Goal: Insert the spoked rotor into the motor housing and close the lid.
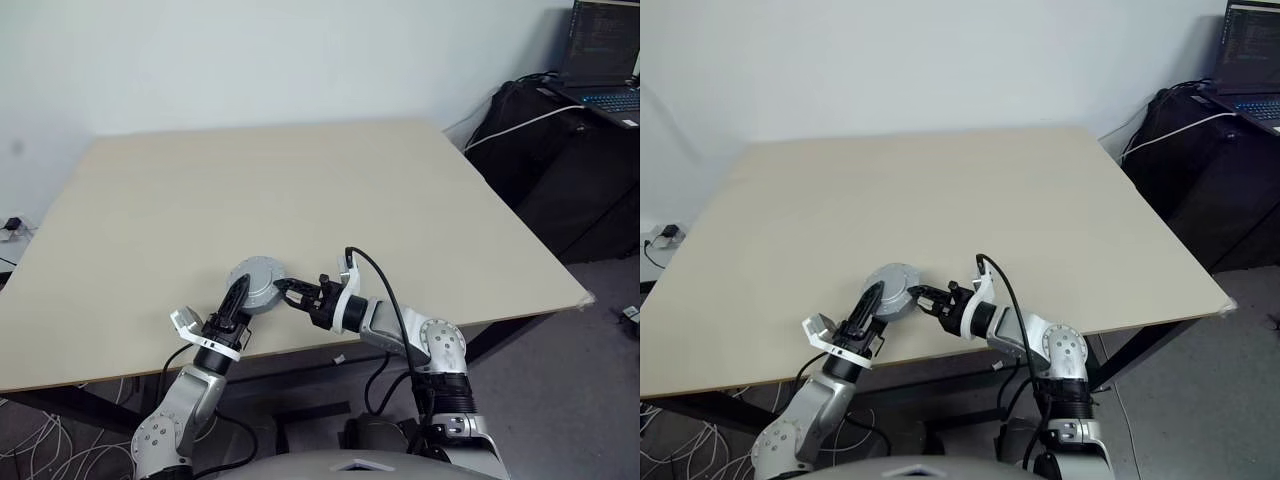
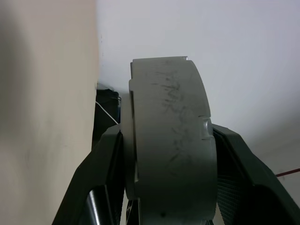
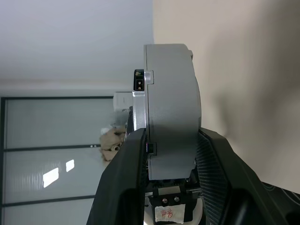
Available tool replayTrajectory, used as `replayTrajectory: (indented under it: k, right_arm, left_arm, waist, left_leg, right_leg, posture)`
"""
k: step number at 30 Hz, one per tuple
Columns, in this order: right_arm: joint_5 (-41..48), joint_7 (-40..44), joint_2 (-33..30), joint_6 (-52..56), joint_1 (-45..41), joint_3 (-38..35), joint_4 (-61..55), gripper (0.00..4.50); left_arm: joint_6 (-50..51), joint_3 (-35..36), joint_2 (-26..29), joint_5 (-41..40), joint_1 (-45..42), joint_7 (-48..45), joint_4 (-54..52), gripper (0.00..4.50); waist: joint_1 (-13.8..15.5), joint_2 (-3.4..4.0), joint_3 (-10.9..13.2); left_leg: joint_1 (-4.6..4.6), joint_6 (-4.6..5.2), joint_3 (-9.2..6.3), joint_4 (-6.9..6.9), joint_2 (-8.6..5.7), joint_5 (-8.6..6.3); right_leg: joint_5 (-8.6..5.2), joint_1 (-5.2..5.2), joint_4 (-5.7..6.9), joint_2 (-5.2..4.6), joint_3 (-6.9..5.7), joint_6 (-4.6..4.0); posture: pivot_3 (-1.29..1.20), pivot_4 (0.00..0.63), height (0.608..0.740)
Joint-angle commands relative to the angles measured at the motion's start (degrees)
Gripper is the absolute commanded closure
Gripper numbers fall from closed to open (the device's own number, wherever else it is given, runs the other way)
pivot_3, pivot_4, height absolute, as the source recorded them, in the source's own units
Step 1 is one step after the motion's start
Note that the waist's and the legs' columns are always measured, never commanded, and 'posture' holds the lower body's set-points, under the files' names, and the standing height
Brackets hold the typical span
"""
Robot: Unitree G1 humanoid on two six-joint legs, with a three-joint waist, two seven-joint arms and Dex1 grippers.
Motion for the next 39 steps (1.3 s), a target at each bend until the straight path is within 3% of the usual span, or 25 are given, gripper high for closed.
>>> replayTrajectory:
  k: [1, 4, 14, 18, 29, 39]
  right_arm:
    - [0.1, 2.6, 4.8, -0.9, 0.5, 3.4, -3.7, 3.27]
    - [-0.2, 3.3, 4.4, -1.8, 0.7, 4.0, -4.0, 3.27]
    - [-0.9, 4.6, 3.6, -4.6, 1.0, 4.7, -4.6, 0.01]
    - [-1.5, 5.2, 3.2, -6.4, 1.4, 4.3, -5.5, 0.00]
    - [-9.3, 6.4, -1.5, -7.8, 4.4, 4.0, -9.1, 0.00]
    - [-21.6, 13.0, -6.6, -9.1, 7.6, 6.7, -13.2, 0.00]
  left_arm:
    - [1.0, -1.9, -1.9, -0.8, -0.7, -0.3, -2.3, 2.39]
    - [0.3, -1.6, -2.4, -0.8, -0.5, -0.2, -2.7, 2.39]
    - [-2.1, -1.1, -3.4, -0.1, 0.1, -0.4, -4.0, 2.39]
    - [-4.2, -0.9, -3.7, 1.2, -0.2, 0.0, -4.2, 2.39]
    - [-25.5, 3.3, -6.2, 12.2, -10.3, 8.2, -2.0, 2.39]
    - [-37.4, 9.1, -4.2, 18.2, -20.9, 13.4, 10.1, 2.39]
  waist:
    - [0.0, 0.00, 0.0]
    - [0.0, 0.00, 0.0]
    - [0.1, 0.00, 0.0]
    - [0.1, 0.00, 0.0]
    - [0.8, -0.09, 0.0]
    - [0.9, -0.35, -0.1]
  left_leg:
    - [-0.04, 0.00, 0.01, 0.00, 0.00, 0.00]
    - [0.00, -0.01, 0.02, 0.01, 0.00, -0.01]
    - [0.00, -0.12, 0.01, 0.01, 0.01, -0.07]
    - [0.00, -0.15, 0.01, 0.01, 0.01, -0.09]
    - [-0.02, -0.08, 0.02, 0.04, -0.01, -0.04]
    - [-0.05, 0.02, 0.06, 0.05, -0.01, 0.01]
  right_leg:
    - [0.00, 0.00, 0.00, 0.00, 0.02, 0.00]
    - [-0.04, -0.01, 0.00, 0.00, 0.01, 0.06]
    - [0.01, -0.02, -0.01, -0.01, -0.01, 0.00]
    - [-0.02, -0.01, -0.01, 0.00, -0.01, 0.03]
    - [0.12, 0.03, -0.01, 0.00, -0.03, -0.17]
    - [0.12, 0.27, -0.03, 0.08, -0.01, -0.15]
  posture:
    - [0.00, 0.000, 0.740]
    - [0.00, 0.000, 0.740]
    - [0.00, 0.000, 0.740]
    - [0.00, 0.000, 0.740]
    - [0.00, 0.000, 0.740]
    - [0.00, 0.000, 0.740]
